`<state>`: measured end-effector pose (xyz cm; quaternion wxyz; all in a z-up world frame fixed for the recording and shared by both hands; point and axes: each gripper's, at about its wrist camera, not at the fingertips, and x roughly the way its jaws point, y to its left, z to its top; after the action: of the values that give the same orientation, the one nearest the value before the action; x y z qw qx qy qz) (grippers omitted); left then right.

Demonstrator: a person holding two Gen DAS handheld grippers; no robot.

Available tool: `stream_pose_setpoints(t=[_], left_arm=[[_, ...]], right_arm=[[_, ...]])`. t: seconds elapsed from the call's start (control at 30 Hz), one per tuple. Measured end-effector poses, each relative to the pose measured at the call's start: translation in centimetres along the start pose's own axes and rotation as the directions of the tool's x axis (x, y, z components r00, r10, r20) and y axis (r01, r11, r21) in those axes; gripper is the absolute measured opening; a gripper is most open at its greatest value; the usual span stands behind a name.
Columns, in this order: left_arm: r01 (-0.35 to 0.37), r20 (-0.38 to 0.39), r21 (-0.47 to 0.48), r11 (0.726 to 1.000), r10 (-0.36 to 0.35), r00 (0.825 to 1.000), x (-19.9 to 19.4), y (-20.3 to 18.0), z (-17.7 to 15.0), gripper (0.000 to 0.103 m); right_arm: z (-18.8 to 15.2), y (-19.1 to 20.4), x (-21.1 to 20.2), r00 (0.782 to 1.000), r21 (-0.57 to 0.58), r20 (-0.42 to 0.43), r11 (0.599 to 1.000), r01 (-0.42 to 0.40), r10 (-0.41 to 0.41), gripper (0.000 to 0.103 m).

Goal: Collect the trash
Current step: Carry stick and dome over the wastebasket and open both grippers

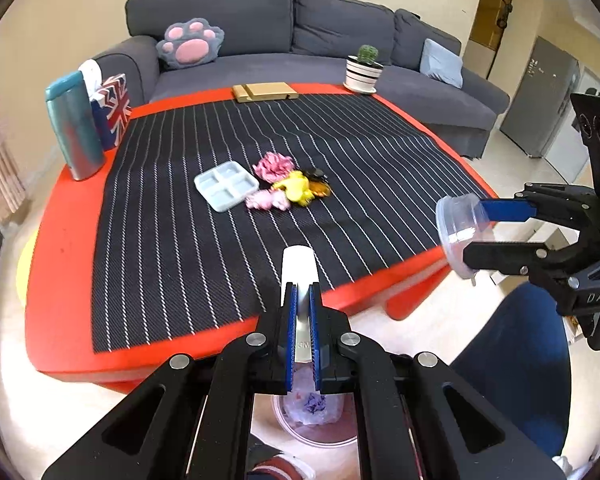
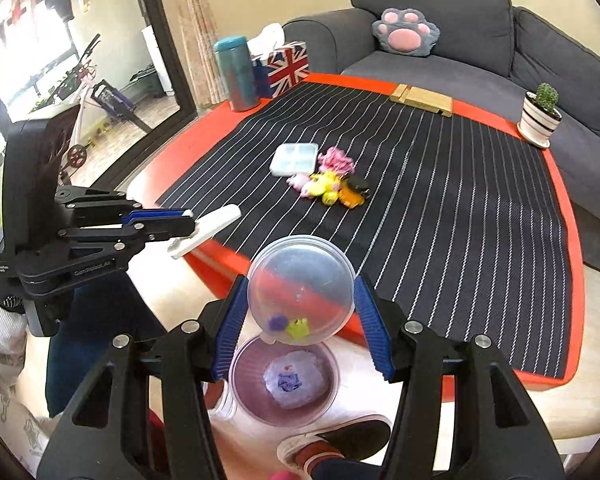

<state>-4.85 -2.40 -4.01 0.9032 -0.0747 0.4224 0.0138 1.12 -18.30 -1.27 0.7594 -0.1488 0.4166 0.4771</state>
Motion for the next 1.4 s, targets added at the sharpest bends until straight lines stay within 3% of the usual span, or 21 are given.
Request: stream_pose_setpoints(t=[0.47,0.53,0.57,0.6,0.7,1.4], left_arm=[[0.059,-0.028,0.024,0.998,-0.058,0.998,-1.1,-1.5,-2.8,0.006],[0.062,-0.031,0.028,0.998,-0.061,0.998,-1.2,-1.6,-2.9,0.006],[0.064,-0.033,0.029,0.998,-0.063,0.997,-1.2,-1.6,-3.0,0.006],[0.066,-0.037,0.030,0.997,-0.065,0.997,-1.2,-1.7,-3.0,0.006],[0.070,-0.046,0.033,0.997,-0.068,0.997,-1.0,-1.8,-3.3,0.006],[0.125,-0.113,0.085,0.988,-0.115,0.987,0.3,-4.3,-4.5,0.006]], right_arm=[[-4.0,2.1,2.3,0.990,-0.001,-0.096,0.995,-0.099,0.099,0.055],[-4.2,2.2,2.5,0.988,-0.001,-0.102,0.994,-0.113,0.113,0.060],[-4.2,2.1,2.5,0.988,0.002,-0.100,0.993,-0.114,0.114,0.074],[-4.2,2.0,2.4,0.989,0.005,-0.096,0.993,-0.115,0.115,0.081],[-4.2,1.7,2.4,0.990,0.013,-0.092,0.995,-0.102,0.103,0.087],[-4.4,-0.9,-0.2,0.999,0.073,-0.019,0.996,-0.041,0.042,0.092]])
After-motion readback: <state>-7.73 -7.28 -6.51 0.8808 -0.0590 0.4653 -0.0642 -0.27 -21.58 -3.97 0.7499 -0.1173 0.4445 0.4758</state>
